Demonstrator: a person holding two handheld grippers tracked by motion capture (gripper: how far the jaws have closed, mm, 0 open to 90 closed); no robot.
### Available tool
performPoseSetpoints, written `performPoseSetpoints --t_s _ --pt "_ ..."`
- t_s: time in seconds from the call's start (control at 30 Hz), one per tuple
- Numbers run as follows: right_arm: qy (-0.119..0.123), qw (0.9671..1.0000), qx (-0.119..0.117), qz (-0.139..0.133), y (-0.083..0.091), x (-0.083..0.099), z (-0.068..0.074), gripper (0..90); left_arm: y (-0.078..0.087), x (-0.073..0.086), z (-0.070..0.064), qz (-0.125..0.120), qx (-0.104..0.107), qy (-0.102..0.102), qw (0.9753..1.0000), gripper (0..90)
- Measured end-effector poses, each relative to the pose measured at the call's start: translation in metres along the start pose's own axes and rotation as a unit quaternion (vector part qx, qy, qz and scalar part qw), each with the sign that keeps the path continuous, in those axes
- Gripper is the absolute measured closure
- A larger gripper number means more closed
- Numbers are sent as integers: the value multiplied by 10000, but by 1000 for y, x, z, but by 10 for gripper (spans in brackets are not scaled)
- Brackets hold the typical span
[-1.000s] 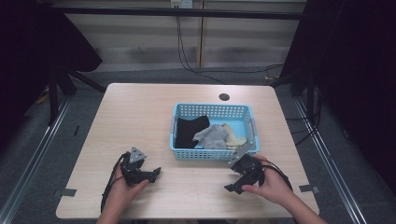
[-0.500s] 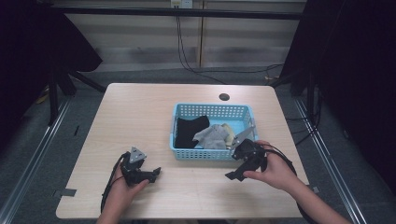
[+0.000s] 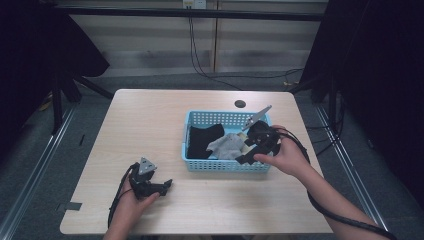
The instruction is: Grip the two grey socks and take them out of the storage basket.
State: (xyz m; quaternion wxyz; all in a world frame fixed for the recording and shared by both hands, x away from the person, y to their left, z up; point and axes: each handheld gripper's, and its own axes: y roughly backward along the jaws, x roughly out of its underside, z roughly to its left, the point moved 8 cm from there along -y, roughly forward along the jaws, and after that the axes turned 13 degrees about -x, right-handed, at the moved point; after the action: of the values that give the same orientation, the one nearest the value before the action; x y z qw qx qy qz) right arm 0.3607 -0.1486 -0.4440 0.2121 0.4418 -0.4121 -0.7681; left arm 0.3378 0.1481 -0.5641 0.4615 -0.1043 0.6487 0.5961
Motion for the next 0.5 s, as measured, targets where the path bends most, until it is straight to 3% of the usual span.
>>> performPoseSetpoints --t_s 0.13,0.5 --pt "-154 9997 135 89 -12 -8 -23 261 0 0 0 0 2 -5 10000 147" --pt "-441 9989 125 -69 -32 -18 -51 345 0 0 -1 -15 17 2 10000 147"
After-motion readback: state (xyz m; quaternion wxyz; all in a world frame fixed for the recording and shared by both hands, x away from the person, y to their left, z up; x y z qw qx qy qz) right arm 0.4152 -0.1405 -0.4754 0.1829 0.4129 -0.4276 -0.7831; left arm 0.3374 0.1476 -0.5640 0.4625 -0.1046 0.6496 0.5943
